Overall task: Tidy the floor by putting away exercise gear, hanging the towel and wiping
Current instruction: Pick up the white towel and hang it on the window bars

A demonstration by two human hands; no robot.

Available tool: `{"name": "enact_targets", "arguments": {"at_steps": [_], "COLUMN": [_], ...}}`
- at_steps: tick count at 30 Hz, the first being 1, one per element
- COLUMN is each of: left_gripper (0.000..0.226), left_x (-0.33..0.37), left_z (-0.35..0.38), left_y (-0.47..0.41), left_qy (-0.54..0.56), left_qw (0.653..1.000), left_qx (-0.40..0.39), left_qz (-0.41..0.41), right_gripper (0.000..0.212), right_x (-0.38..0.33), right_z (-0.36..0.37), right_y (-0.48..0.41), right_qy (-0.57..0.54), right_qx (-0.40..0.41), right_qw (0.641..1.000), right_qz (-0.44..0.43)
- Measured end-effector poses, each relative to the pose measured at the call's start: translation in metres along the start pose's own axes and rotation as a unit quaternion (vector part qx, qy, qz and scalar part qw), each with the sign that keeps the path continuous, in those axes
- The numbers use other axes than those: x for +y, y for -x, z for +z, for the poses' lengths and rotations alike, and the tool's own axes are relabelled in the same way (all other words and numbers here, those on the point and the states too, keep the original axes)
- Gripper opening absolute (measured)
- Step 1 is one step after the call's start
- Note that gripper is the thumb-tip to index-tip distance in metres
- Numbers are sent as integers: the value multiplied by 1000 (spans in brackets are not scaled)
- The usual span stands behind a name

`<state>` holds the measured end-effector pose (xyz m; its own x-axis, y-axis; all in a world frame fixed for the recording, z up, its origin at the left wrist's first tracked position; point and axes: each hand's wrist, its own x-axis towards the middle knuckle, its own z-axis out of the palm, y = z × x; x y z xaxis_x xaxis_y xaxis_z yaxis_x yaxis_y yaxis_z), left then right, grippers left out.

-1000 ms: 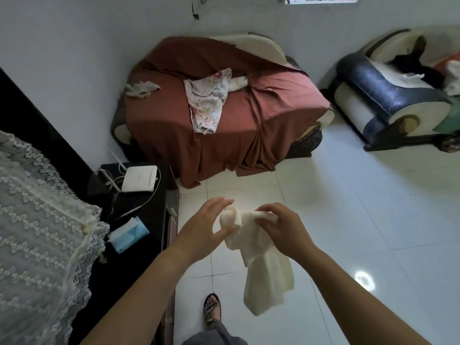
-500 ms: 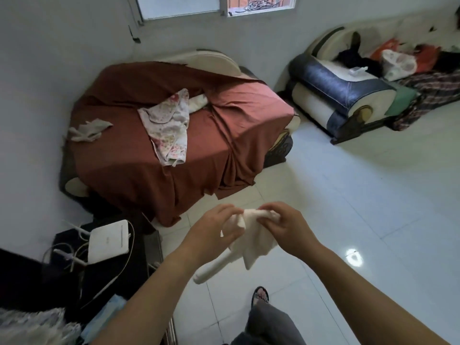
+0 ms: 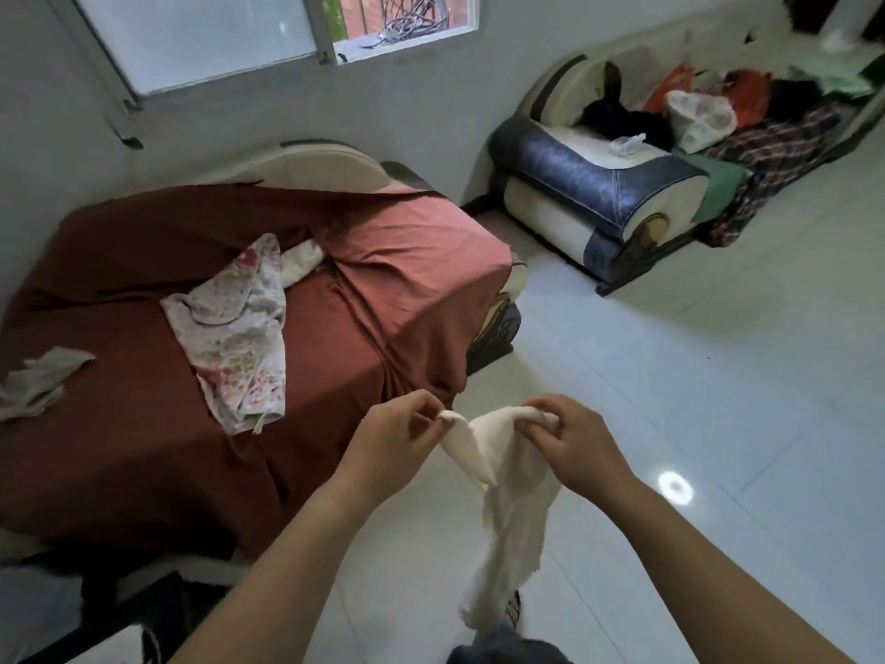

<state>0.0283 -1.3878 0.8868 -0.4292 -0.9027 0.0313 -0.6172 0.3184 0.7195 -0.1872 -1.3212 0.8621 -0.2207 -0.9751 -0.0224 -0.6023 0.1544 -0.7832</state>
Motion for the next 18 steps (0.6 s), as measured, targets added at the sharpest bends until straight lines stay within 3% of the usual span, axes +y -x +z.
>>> {"name": "enact_targets", "arguments": {"at_steps": [7, 18], "left_gripper": [8, 27], "left_x": [22, -2], "left_z": [20, 43], "left_y": [-143, -373], "left_qy": [9, 3], "left_qw": [998, 994], "left_qx": [-53, -70], "left_qz": [42, 85], "right_gripper": [14, 3], "right_x": [20, 59], "right_z": [-63, -93], "right_y": [-115, -333], "right_qy": [-11, -17], "right_qx": [55, 108], "right_qw": [998, 992], "right_qz": [26, 68]}}
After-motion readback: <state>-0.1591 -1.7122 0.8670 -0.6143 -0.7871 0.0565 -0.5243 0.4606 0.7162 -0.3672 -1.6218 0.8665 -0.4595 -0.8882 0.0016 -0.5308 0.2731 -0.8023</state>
